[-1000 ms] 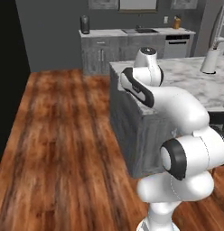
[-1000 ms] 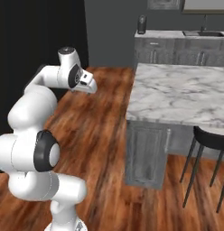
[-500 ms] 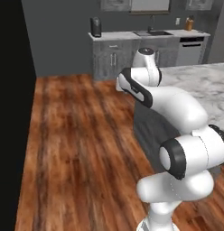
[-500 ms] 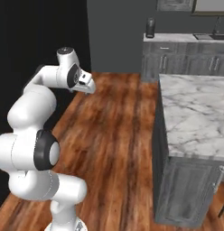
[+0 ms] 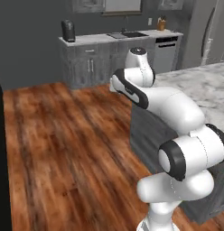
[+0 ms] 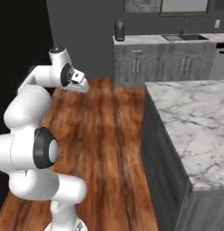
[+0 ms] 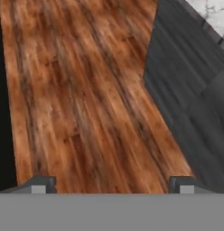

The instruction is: Retrieve the butter from the fridge and place it on a plate on the dining table. Then retrieve the butter knife by the fridge and place it near the plate.

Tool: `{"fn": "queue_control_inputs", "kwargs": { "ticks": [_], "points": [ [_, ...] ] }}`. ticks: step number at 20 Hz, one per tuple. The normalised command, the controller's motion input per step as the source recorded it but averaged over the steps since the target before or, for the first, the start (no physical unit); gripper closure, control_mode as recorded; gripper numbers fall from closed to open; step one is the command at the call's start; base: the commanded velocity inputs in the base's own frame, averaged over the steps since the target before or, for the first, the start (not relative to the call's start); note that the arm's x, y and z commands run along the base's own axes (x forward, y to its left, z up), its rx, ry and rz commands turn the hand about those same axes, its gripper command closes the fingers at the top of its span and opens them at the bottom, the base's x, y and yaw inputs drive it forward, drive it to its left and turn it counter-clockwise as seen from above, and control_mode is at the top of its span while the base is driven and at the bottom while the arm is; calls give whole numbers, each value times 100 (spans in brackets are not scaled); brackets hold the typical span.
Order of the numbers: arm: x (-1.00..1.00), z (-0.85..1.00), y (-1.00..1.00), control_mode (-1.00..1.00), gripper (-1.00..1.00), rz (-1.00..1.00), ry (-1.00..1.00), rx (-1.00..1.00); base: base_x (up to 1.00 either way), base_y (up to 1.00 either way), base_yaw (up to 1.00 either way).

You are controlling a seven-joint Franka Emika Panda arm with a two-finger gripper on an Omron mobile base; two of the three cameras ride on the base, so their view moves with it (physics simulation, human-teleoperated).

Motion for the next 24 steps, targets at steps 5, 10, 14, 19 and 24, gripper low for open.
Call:
{"fn": "queue_control_inputs", "kwargs": {
  "ticks": [5,10,14,19,24],
  "points": [
    [0,0,0,100,-100,0,0,0,89,65,-53],
    [0,0,0,100,-100,0,0,0,81,96,-45],
    [0,0,0,100,-100,0,0,0,81,100,-41],
    [0,0,0,100,-100,0,0,0,84,100,-42],
    [0,0,0,100,-100,0,0,0,85,100,-39]
  ]
}}
